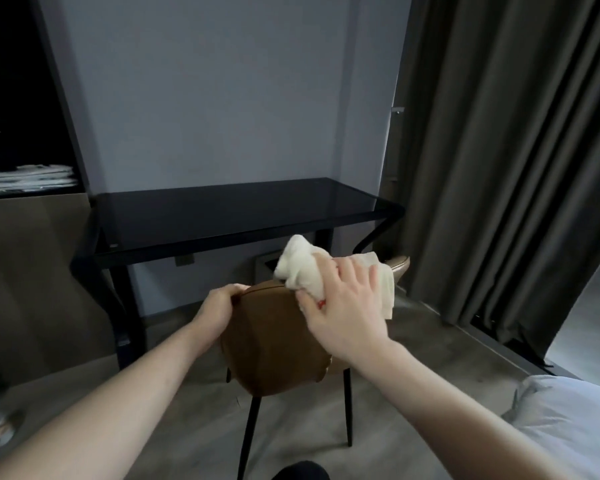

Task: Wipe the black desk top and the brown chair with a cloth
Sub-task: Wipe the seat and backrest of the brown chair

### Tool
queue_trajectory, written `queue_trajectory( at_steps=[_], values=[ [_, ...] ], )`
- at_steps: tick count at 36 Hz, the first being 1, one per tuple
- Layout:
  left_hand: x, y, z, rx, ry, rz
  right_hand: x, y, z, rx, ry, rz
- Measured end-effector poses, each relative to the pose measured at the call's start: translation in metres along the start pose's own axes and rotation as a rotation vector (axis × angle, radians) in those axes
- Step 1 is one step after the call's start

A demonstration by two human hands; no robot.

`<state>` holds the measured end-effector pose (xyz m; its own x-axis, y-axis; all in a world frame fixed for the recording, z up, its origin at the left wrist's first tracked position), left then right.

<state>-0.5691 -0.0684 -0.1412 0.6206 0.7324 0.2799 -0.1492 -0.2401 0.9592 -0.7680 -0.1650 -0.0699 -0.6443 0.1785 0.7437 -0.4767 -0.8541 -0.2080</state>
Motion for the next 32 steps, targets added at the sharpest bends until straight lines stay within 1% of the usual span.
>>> queue_trajectory(
  at_steps=[2, 4, 6, 9, 13, 17, 19, 22, 24, 26, 28, 29, 30, 32],
  values=[
    [0.007, -0.007, -0.002, 0.015, -0.016, -0.094, -0.007, -0.023, -0.007, 0.044, 0.016, 0.002],
    [0.012, -0.009, -0.004, 0.022, -0.048, -0.133, -0.021, -0.039, -0.017, 0.076, 0.026, 0.024],
    [0.015, -0.010, -0.005, 0.044, -0.088, -0.170, -0.035, -0.044, -0.028, 0.089, 0.060, 0.096],
    [0.020, -0.009, -0.005, 0.069, -0.148, -0.198, -0.050, -0.038, -0.040, 0.088, 0.163, 0.207],
    [0.024, -0.004, -0.004, 0.034, -0.215, -0.099, -0.070, -0.038, -0.052, -0.028, 0.298, 0.399],
    [0.014, 0.011, 0.001, -0.011, -0.290, -0.062, -0.099, -0.042, -0.071, -0.164, 0.366, 0.566],
    [0.006, 0.021, 0.006, -0.075, -0.310, 0.008, -0.120, -0.039, -0.084, -0.293, 0.351, 0.667],
    [-0.012, 0.045, 0.009, -0.174, -0.352, 0.185, -0.150, -0.039, -0.103, -0.582, 0.296, 0.810],
    [-0.029, 0.058, 0.010, -0.205, -0.407, 0.324, -0.173, -0.035, -0.117, -0.769, 0.255, 0.907],
    [-0.045, 0.064, 0.012, -0.217, -0.418, 0.471, -0.199, -0.028, -0.126, -0.904, 0.261, 0.966],
    [-0.055, 0.066, 0.018, -0.259, -0.363, 0.606, -0.223, -0.020, -0.133, -1.015, 0.298, 1.038],
    [-0.058, 0.067, 0.021, -0.284, -0.319, 0.632, -0.238, -0.015, -0.137, -1.078, 0.298, 1.066],
    [-0.060, 0.067, 0.024, -0.307, -0.277, 0.637, -0.251, -0.009, -0.140, -1.151, 0.278, 1.093],
    [-0.059, 0.064, 0.028, -0.344, -0.224, 0.631, -0.275, 0.001, -0.147, -1.362, 0.222, 1.167]
  ],
)
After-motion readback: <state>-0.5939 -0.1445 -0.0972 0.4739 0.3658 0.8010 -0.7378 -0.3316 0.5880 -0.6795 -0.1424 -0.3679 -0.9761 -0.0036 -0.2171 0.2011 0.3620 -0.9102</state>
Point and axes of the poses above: each hand's wrist, its own z-axis towards the middle knuckle, its own x-axis out of the back of the hand, y = z × x, the point moved 6 cm from there along z, towards the middle knuckle, and after that the axes turned 5 degrees about z, right-handed, at the moved point
